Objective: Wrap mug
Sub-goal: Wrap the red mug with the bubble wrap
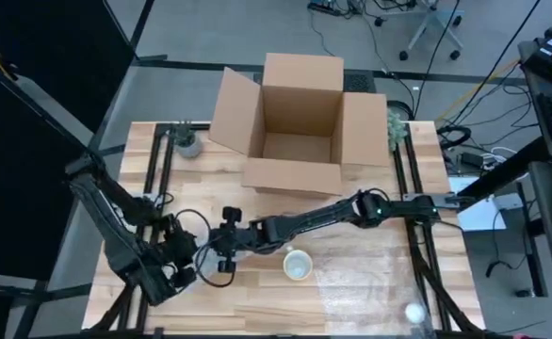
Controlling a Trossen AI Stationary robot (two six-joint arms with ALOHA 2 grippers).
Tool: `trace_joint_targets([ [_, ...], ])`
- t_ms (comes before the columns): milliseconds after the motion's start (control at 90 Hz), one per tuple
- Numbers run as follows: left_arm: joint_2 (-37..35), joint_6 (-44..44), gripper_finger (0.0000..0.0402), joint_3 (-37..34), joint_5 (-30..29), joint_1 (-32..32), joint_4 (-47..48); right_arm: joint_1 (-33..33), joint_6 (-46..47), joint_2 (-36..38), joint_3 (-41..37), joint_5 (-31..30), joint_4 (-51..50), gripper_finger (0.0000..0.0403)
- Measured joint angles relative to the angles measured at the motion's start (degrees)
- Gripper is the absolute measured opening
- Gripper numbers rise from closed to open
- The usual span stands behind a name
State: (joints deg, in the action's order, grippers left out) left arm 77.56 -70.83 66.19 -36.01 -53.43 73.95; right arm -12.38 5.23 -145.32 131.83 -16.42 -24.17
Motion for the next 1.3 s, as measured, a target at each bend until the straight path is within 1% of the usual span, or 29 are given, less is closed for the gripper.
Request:
trace_joint_targets([
  [156,-1.2,4.3,0.0128,-1.6,5.6,1.2,-6.4,0.0,0.0,0.0,0.0,0.0,0.0,0.0102],
  [333,-1.2,9.4,0.0128,-9.3,11.8,4.2,-17.7,0.0,-0.1,-0.1,0.0,0.0,0.0,0.0102],
  [433,-1.2,11.3,0.0128,-14.1,12.7,6.3,-21.9,0.0,-0.1,-0.1,0.0,0.1,0.2,0.0102],
  [544,-1.5,11.5,0.0128,-17.7,14.3,8.9,-24.7,0.0,0.0,-0.1,-0.1,-0.1,0.4,0.0102],
  [700,-1.8,14.8,0.0127,-22.2,14.1,9.8,-32.1,-0.1,-0.9,0.1,-0.1,-0.1,0.9,0.0102],
  [844,-1.8,14.3,0.0127,-22.6,15.0,10.0,-33.2,-0.1,-4.0,1.8,-0.2,0.4,0.1,0.0102],
  [956,-1.7,14.4,0.0127,-22.6,15.1,10.0,-33.3,-0.5,-7.9,5.2,-0.2,0.3,-1.7,0.0102],
  [1078,-1.6,16.1,0.0127,-22.7,15.2,10.0,-34.2,-0.7,-10.3,8.1,-0.1,0.3,-6.0,0.0102],
  [1178,-1.6,17.4,0.0127,-22.8,15.2,10.1,-35.4,-0.7,-10.9,8.9,-0.1,-0.2,-10.4,0.0102],
  [1300,-1.6,17.6,0.0128,-22.9,15.2,10.1,-35.6,0.0,-12.2,9.1,-0.1,0.1,-13.5,0.0102],
])
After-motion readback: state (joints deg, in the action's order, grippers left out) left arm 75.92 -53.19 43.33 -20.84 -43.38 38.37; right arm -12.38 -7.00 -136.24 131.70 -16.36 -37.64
